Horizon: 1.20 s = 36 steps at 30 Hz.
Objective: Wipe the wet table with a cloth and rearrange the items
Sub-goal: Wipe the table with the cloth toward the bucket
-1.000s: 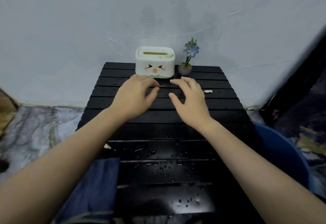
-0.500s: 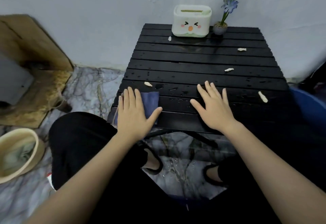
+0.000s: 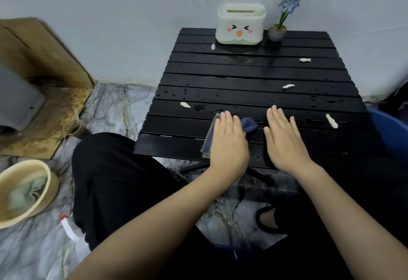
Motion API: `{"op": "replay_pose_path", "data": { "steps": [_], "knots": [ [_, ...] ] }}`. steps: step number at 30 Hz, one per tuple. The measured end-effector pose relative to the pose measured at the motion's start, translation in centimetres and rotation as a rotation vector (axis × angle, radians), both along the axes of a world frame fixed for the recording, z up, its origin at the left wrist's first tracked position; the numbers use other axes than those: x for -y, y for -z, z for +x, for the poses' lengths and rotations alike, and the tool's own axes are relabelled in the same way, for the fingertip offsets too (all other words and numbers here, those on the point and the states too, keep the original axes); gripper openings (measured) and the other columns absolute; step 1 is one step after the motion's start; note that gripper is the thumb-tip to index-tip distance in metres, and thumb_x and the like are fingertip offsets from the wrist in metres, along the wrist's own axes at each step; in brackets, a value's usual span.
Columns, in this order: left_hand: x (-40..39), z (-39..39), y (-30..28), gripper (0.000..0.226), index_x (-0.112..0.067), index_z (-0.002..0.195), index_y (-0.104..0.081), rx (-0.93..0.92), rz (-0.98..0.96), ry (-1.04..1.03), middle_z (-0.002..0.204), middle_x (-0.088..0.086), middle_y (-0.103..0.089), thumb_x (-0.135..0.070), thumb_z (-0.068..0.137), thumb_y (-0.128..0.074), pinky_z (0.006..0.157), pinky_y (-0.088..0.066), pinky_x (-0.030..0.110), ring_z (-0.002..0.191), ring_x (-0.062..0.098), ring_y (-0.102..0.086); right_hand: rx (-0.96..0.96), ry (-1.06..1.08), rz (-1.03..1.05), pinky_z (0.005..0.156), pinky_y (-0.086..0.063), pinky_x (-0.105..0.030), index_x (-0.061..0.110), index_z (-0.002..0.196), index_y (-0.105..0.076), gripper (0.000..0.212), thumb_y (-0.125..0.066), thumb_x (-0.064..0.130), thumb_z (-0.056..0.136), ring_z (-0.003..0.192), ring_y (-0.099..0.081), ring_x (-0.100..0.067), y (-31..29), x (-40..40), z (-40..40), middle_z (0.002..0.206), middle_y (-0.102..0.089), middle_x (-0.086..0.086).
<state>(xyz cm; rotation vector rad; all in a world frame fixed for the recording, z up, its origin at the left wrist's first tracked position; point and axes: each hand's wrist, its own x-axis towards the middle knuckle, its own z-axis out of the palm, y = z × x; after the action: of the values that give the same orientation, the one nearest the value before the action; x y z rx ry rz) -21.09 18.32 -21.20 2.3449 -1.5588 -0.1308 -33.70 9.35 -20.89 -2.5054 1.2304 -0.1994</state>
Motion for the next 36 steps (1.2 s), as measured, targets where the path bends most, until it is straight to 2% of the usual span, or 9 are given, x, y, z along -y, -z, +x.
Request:
{"op": "replay_pose_path", "data": {
  "steps": [4,7,12,17,20,23,28,32,36],
  "knots": [
    [-0.7,0.2,-2.3,0.031,-0.016,0.133,-0.050,-0.563,-0.312,-0.074,0.110,0.004,-0.064,-0.020,0.104,-0.038,0.091,-0.053,0.036,0.099,0.015,-0.064,0.024,0.046,0.005,0.126,0.000,-0.038,0.006,0.159,-0.013,0.057,-0.025,0.029,0.108,0.157,-0.004,-0.020,-0.2,-0.2,-1.1,0.169,-0.010,-0.010],
    [-1.1,4.2,-4.0,0.020,-0.018,0.122,-0.052,-1.010,-0.567,-0.231,0.066,-0.004,-0.060,-0.016,0.105,-0.042,0.051,-0.054,0.021,0.052,-0.001,-0.061,0.026,0.023,0.017,0.127,0.003,-0.040,0.010,0.160,-0.012,0.060,-0.023,0.035,0.108,0.156,0.000,-0.017,-0.2,-0.1,-0.5,0.169,-0.007,-0.006],
    [-2.3,14.3,-4.7,0.026,-0.013,0.124,-0.052,-0.690,-0.655,-0.401,0.068,-0.009,-0.063,-0.023,0.103,-0.041,0.057,-0.060,0.030,0.056,0.002,-0.063,-0.005,0.001,0.019,0.127,0.005,-0.044,0.011,0.160,-0.012,0.061,-0.022,0.039,0.107,0.157,0.002,-0.016,0.0,0.2,0.8,0.170,-0.007,-0.005],
    [-1.9,16.2,-1.9,0.030,-0.011,0.129,-0.051,-0.322,-0.274,-0.391,0.117,0.007,-0.063,-0.013,0.103,-0.035,0.075,-0.055,0.023,0.082,0.021,-0.063,-0.033,0.001,-0.033,0.127,0.003,-0.046,0.010,0.159,-0.017,0.059,-0.022,0.038,0.107,0.157,0.000,-0.019,0.4,0.1,1.0,0.169,-0.010,-0.007],
    [0.5,13.6,-0.5,0.031,0.001,0.123,-0.051,0.067,0.014,-0.453,0.128,0.023,-0.052,-0.016,0.102,-0.035,0.106,-0.034,0.045,0.119,0.038,-0.045,-0.021,-0.001,-0.043,0.127,0.002,-0.046,0.009,0.159,-0.019,0.059,-0.023,0.037,0.107,0.157,-0.002,-0.020,0.5,0.1,1.0,0.169,-0.012,-0.007],
    [3.6,9.3,-0.7,0.033,-0.001,0.126,-0.048,0.091,0.057,-0.344,0.135,0.022,-0.048,-0.018,0.102,-0.034,0.113,-0.027,0.045,0.129,0.038,-0.039,-0.035,0.004,-0.052,0.127,0.002,-0.046,0.009,0.159,-0.019,0.060,-0.022,0.037,0.107,0.157,-0.002,-0.020,0.5,0.0,1.0,0.169,-0.012,-0.007],
    [7.6,3.6,-1.1,0.031,-0.005,0.131,-0.045,-0.172,-0.069,-0.100,0.140,0.016,-0.047,-0.018,0.105,-0.033,0.117,-0.029,0.045,0.134,0.033,-0.042,-0.047,0.008,-0.080,0.127,-0.002,-0.045,0.005,0.158,-0.021,0.060,-0.022,0.036,0.106,0.157,-0.004,-0.021,0.5,-0.1,1.0,0.168,-0.014,-0.010],
    [8.4,3.4,-2.8,0.034,-0.011,0.137,-0.046,-0.870,-0.237,-0.038,0.093,0.011,-0.064,-0.021,0.106,-0.037,0.083,-0.059,0.044,0.084,0.021,-0.069,-0.018,0.014,-0.092,0.127,-0.003,-0.044,0.003,0.157,-0.024,0.059,-0.025,0.034,0.107,0.157,-0.007,-0.022,0.6,-0.2,0.9,0.167,-0.016,-0.013],
    [8.0,7.8,-4.8,0.019,-0.001,0.109,-0.059,-1.127,-0.525,-0.209,0.062,0.001,-0.052,-0.008,0.105,-0.041,0.048,-0.048,0.014,0.042,-0.003,-0.053,-0.021,0.017,-0.090,0.127,-0.003,-0.043,0.004,0.158,-0.022,0.059,-0.023,0.035,0.107,0.157,-0.006,-0.021,0.7,-0.3,0.9,0.168,-0.015,-0.011]
  ]
}}
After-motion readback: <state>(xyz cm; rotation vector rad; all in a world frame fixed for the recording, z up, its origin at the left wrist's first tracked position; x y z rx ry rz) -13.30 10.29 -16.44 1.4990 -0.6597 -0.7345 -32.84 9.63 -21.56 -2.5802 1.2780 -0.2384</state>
